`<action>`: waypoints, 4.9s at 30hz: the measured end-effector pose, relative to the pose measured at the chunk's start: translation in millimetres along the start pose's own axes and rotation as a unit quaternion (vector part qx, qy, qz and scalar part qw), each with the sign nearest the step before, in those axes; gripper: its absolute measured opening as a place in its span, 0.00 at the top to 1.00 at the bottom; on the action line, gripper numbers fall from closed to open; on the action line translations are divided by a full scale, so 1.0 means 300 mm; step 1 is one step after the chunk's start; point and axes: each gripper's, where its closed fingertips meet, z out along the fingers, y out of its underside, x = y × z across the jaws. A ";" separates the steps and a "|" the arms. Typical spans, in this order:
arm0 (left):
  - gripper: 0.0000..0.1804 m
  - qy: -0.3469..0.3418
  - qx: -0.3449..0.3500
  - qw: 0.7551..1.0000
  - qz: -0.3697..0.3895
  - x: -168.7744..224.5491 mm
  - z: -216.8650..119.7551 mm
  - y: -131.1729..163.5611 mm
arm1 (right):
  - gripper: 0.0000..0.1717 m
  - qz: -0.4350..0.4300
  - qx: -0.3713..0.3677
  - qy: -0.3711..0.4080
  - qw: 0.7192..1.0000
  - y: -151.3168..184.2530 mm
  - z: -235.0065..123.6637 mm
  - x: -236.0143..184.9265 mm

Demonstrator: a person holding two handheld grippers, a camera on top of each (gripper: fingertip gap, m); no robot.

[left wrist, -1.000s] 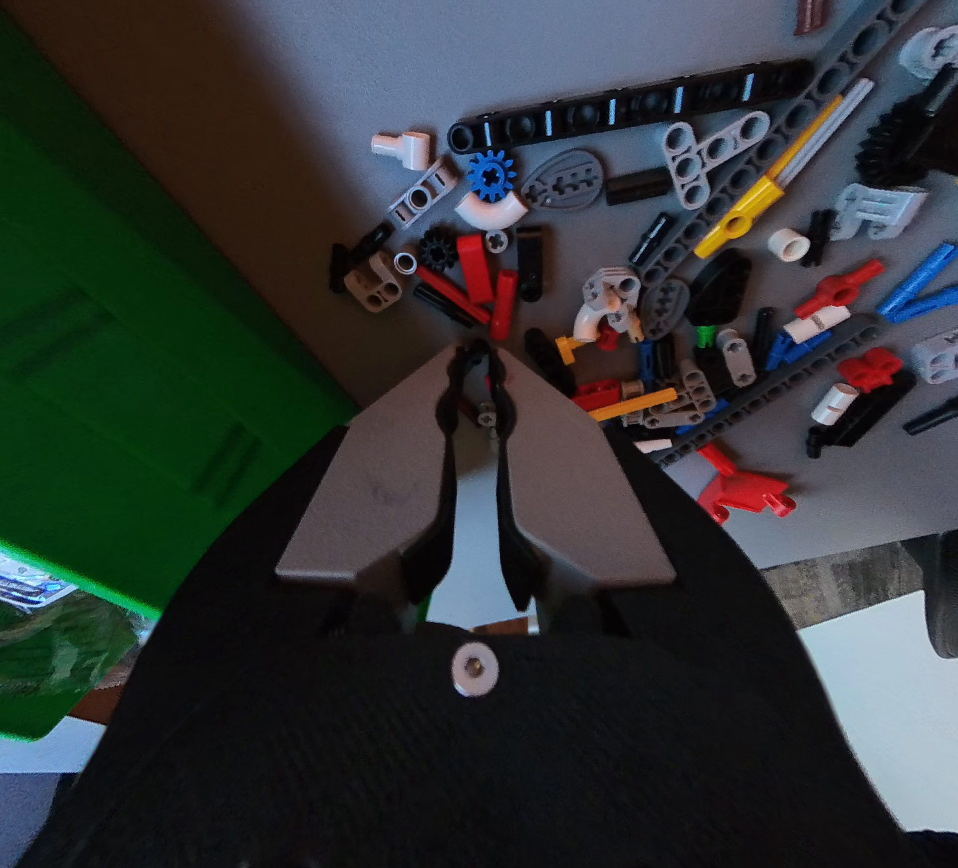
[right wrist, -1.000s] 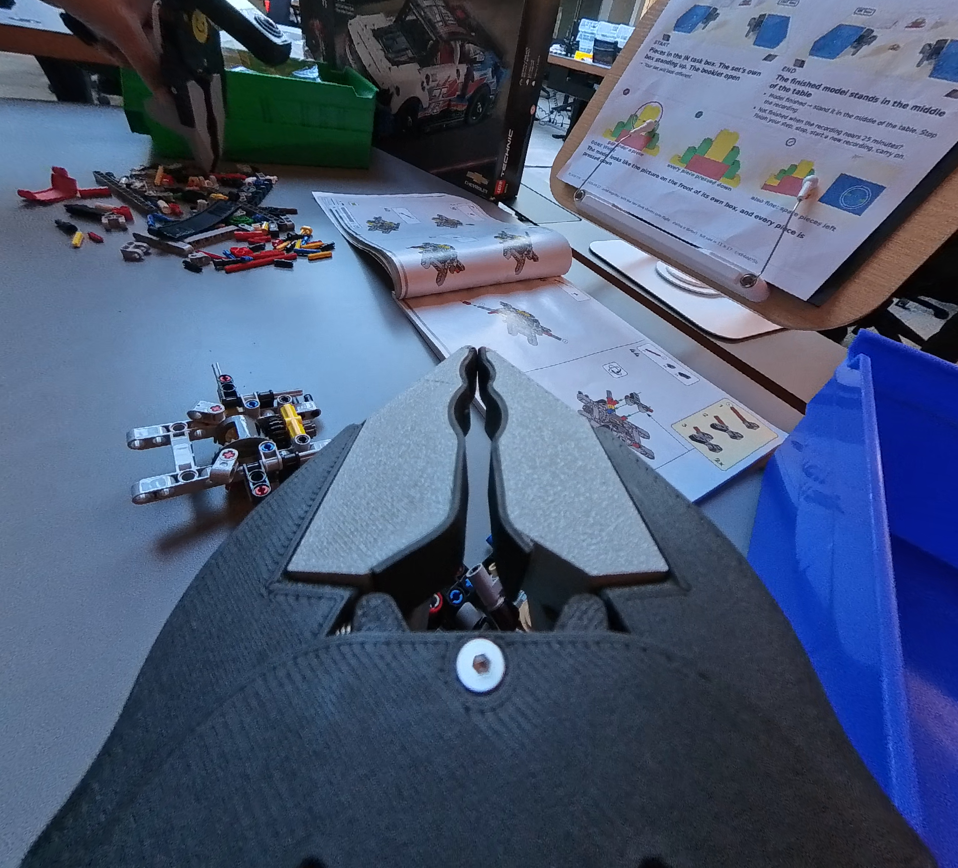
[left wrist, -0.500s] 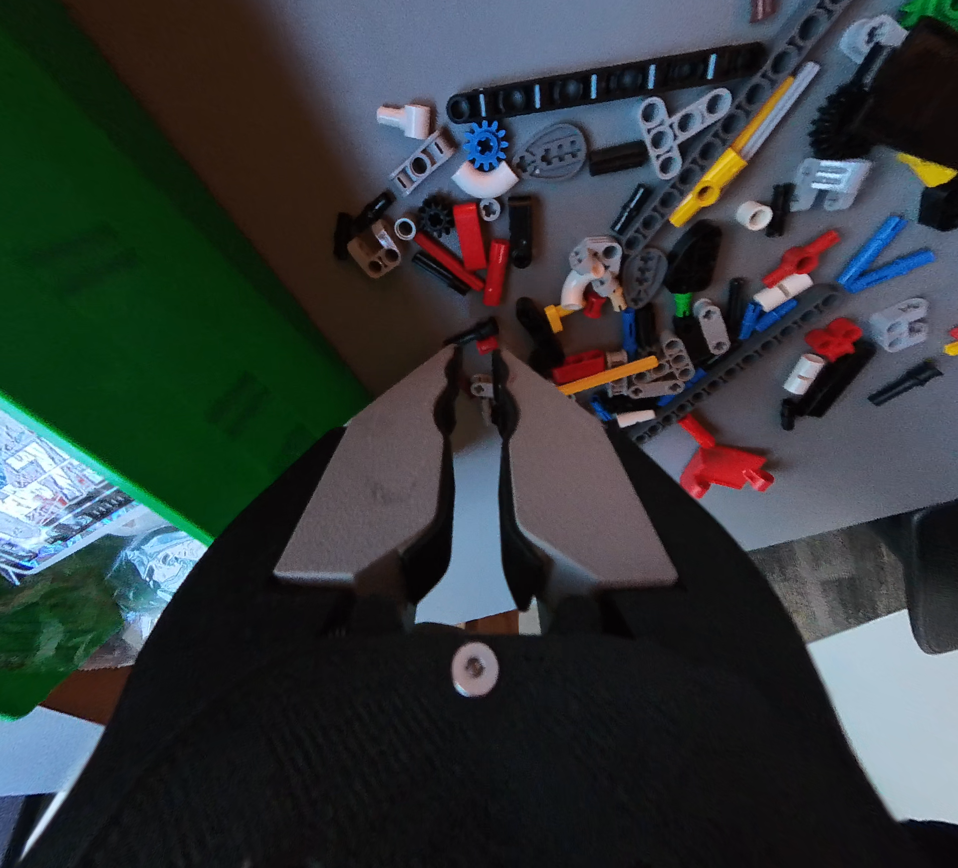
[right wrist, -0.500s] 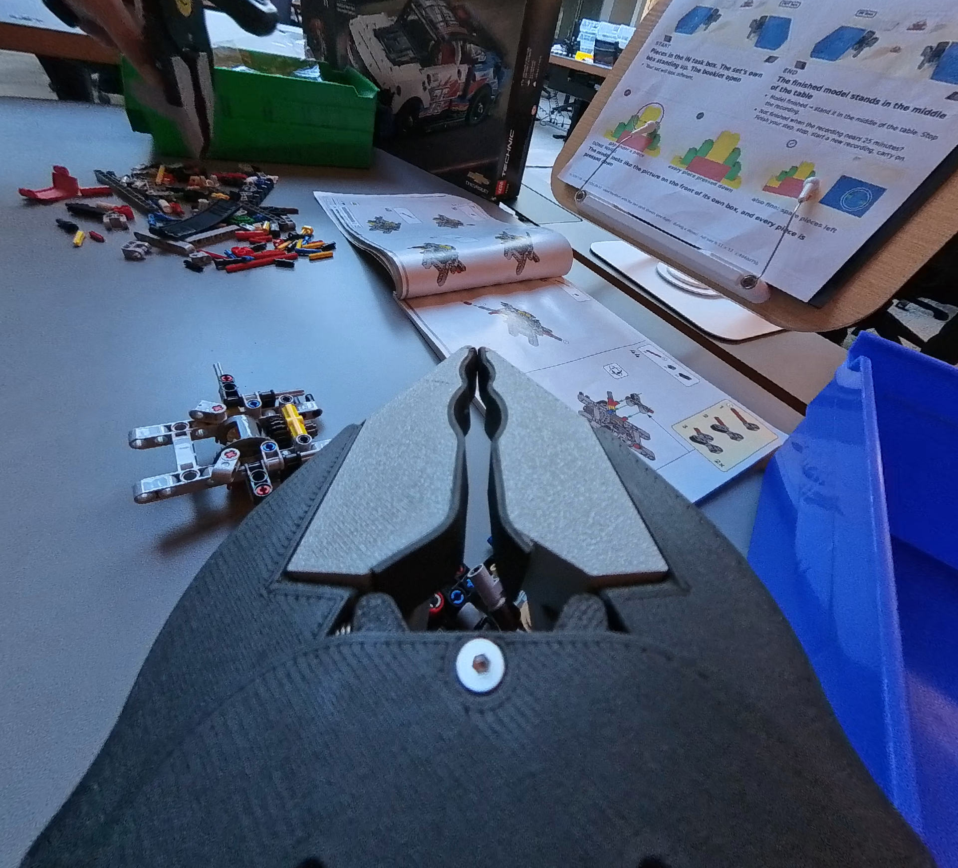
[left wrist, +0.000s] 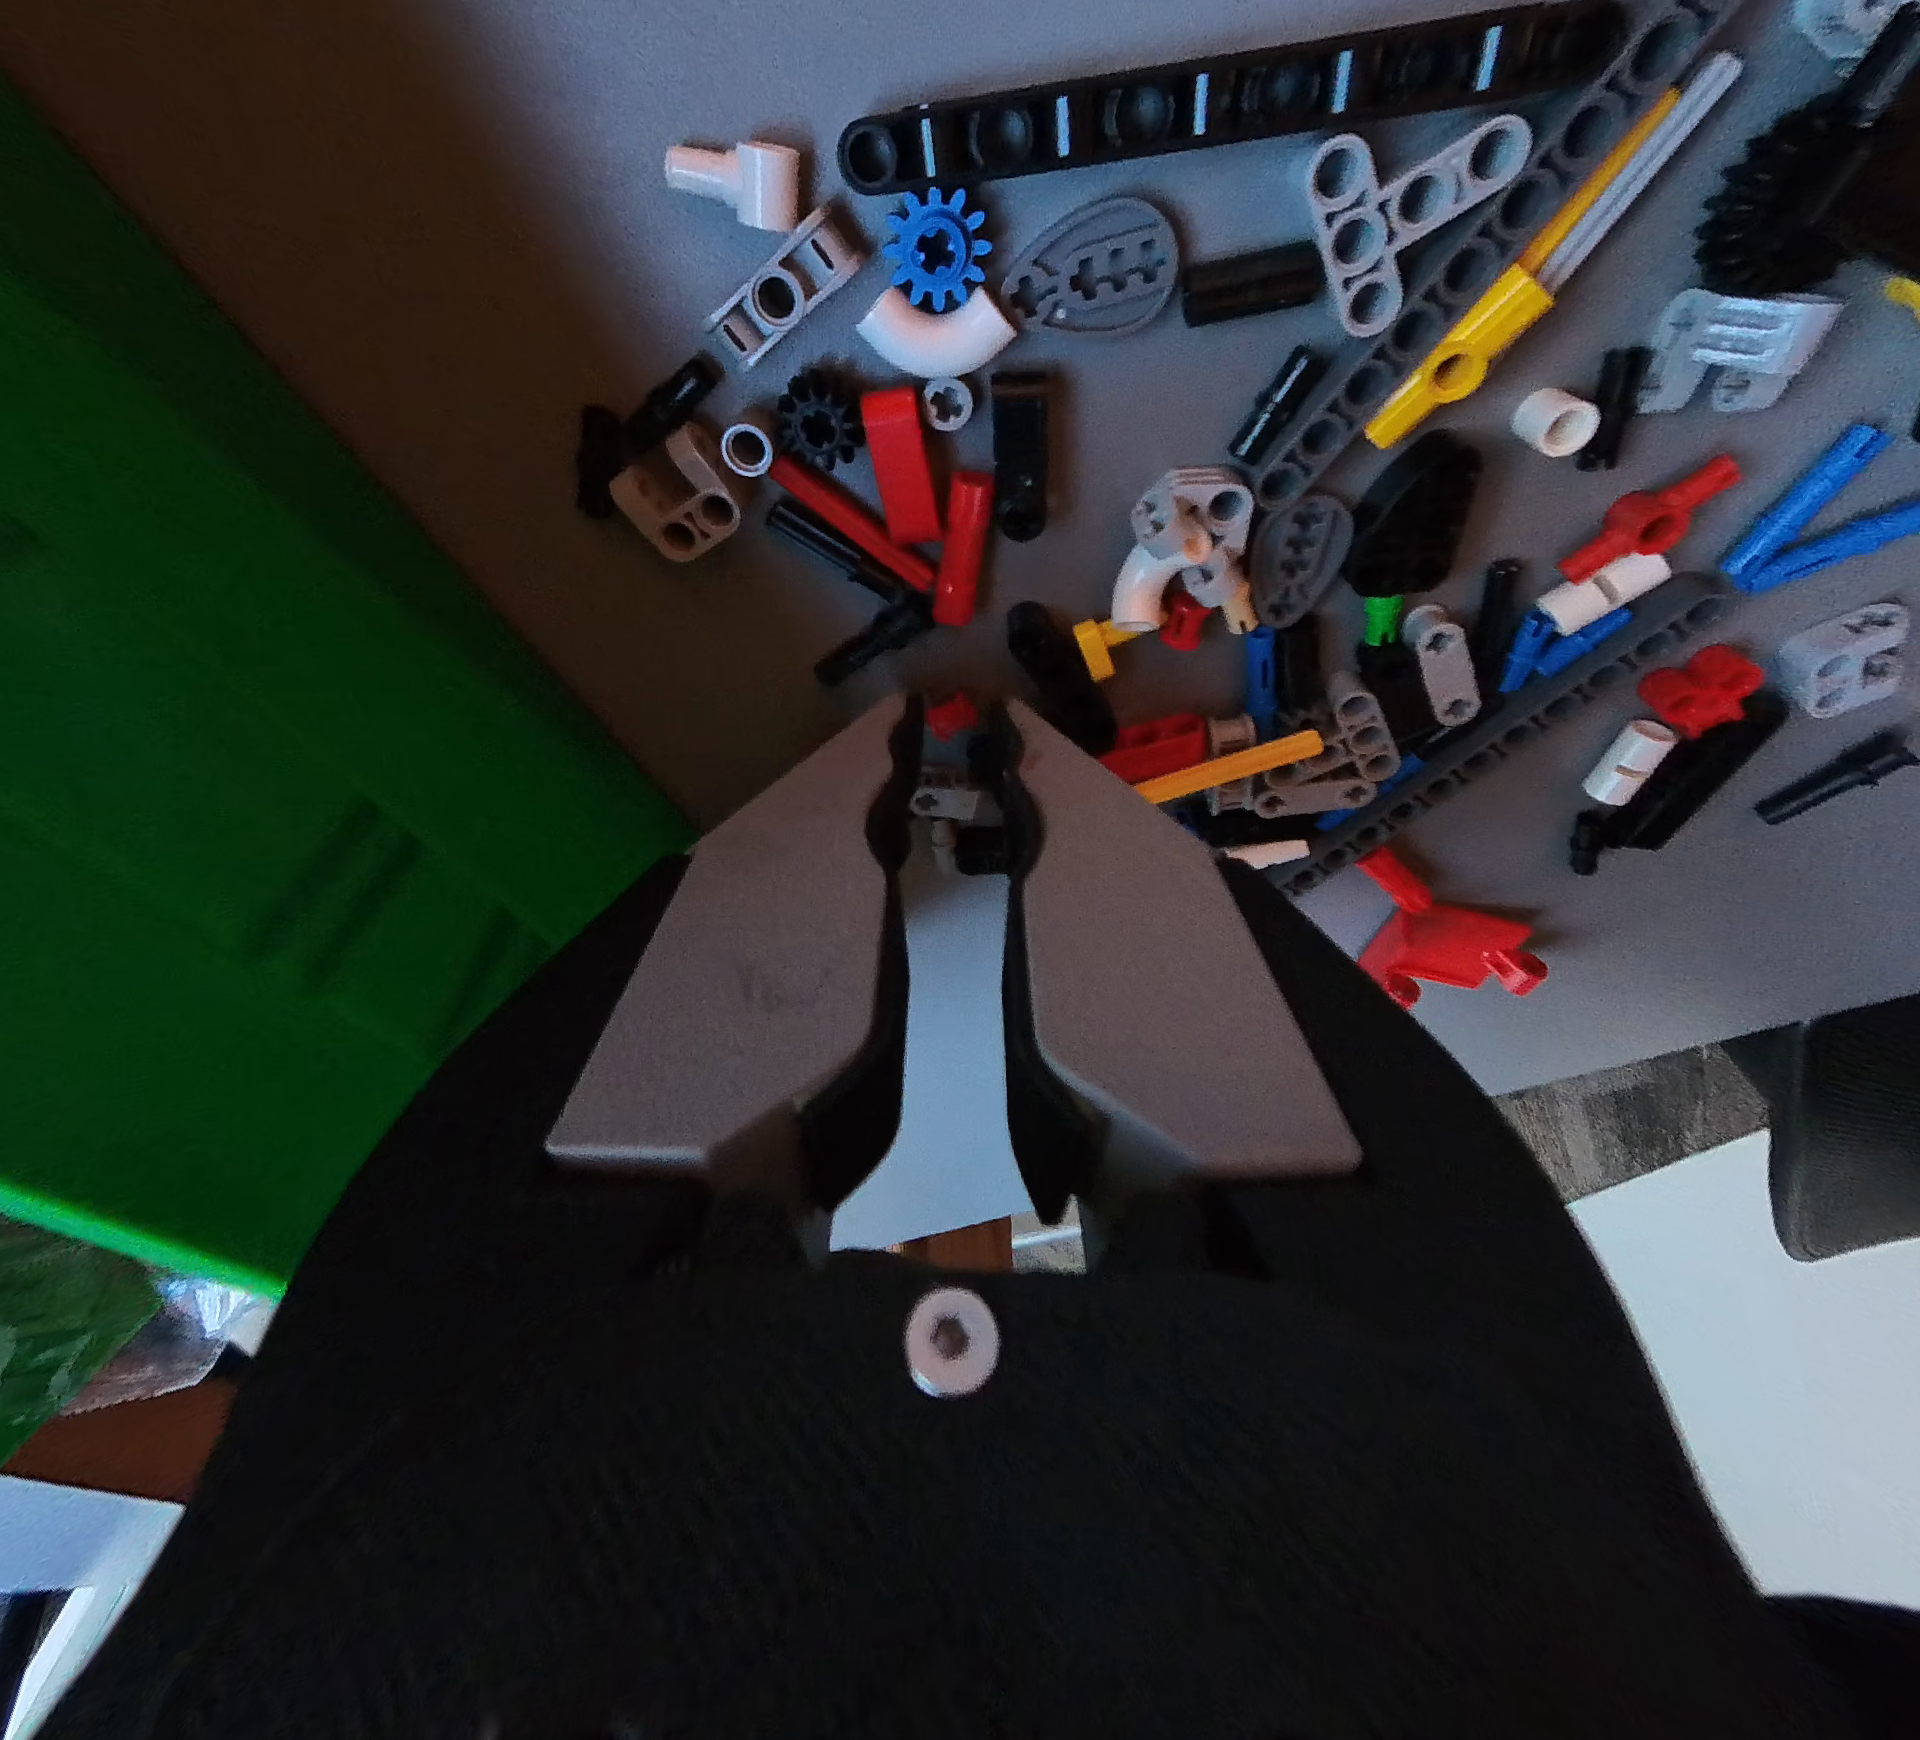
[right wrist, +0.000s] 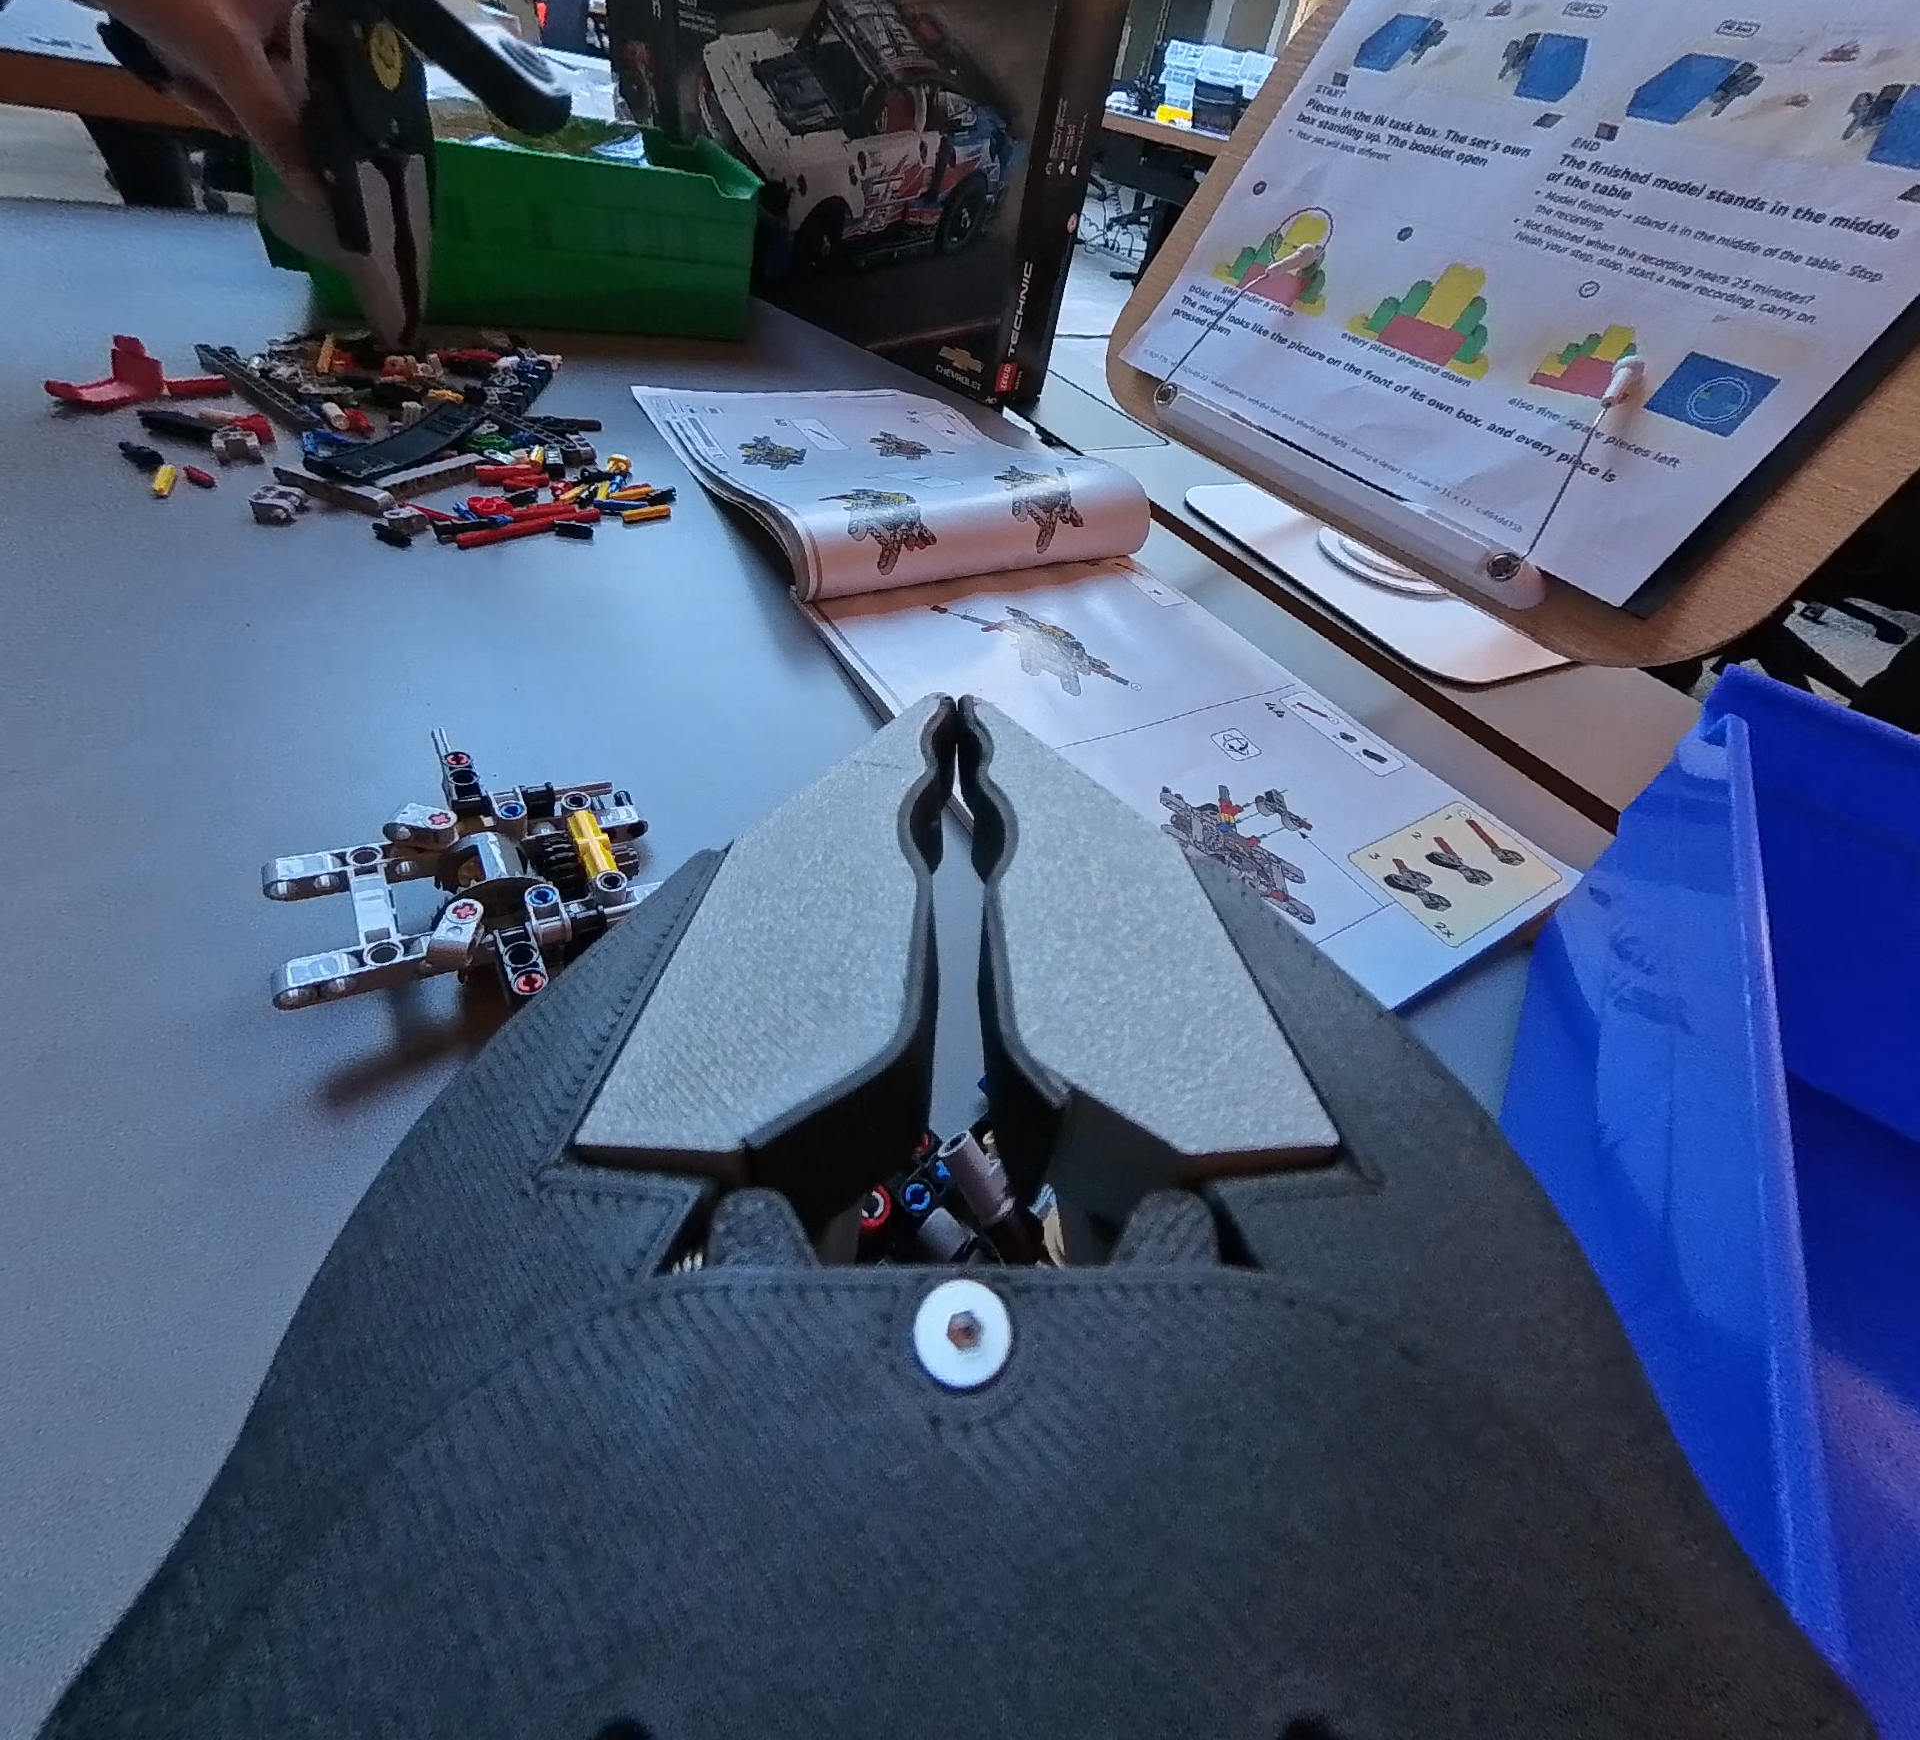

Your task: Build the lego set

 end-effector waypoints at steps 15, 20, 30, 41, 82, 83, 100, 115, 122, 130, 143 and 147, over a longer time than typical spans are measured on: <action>0.96 -0.008 0.028 1.000 0.010 0.053 -0.091 -0.038 | 1.00 -0.001 0.001 -0.001 1.000 -0.002 0.000 -0.002; 0.96 0.013 0.098 0.990 0.101 0.312 -0.199 -0.186 | 1.00 -0.002 0.000 -0.003 1.000 -0.001 0.004 -0.003; 0.96 0.051 0.176 0.935 0.303 0.930 -0.120 -0.505 | 1.00 -0.004 0.003 0.000 1.000 -0.007 -0.003 -0.003; 0.89 0.000 0.189 0.922 0.338 0.956 -0.103 -0.543 | 1.00 -0.007 0.009 -0.001 1.000 -0.019 -0.006 -0.006; 0.94 -0.103 -0.053 0.990 -0.083 -0.109 -0.007 0.055 | 1.00 -0.007 0.008 -0.010 1.000 -0.019 -0.005 -0.019; 0.94 -0.105 -0.057 0.989 -0.083 -0.111 -0.005 0.057 | 1.00 -0.007 0.009 -0.011 1.000 -0.020 -0.005 -0.019; 0.96 -0.088 -0.064 0.991 -0.074 -0.085 -0.005 0.063 | 1.00 -0.007 0.010 -0.011 1.000 -0.021 -0.006 -0.019; 0.96 -0.024 0.159 0.973 0.166 0.537 -0.349 -0.389 | 1.00 -0.009 0.007 -0.014 1.000 -0.019 0.000 -0.022; 0.96 0.043 0.150 0.944 0.290 0.972 -0.199 -0.595 | 1.00 -0.011 0.014 -0.016 1.000 -0.032 -0.009 -0.026; 0.96 0.029 0.141 0.935 0.324 1.095 -0.099 -0.689 | 1.00 -0.015 0.023 -0.025 0.999 -0.050 -0.016 -0.034; 0.90 0.053 0.205 0.913 0.348 1.087 -0.129 -0.679 | 1.00 -0.028 0.013 -0.040 0.999 -0.045 -0.003 -0.063; 0.89 0.051 0.216 0.910 0.350 1.048 -0.142 -0.658 | 1.00 -0.029 0.011 -0.041 0.999 -0.042 -0.002 -0.065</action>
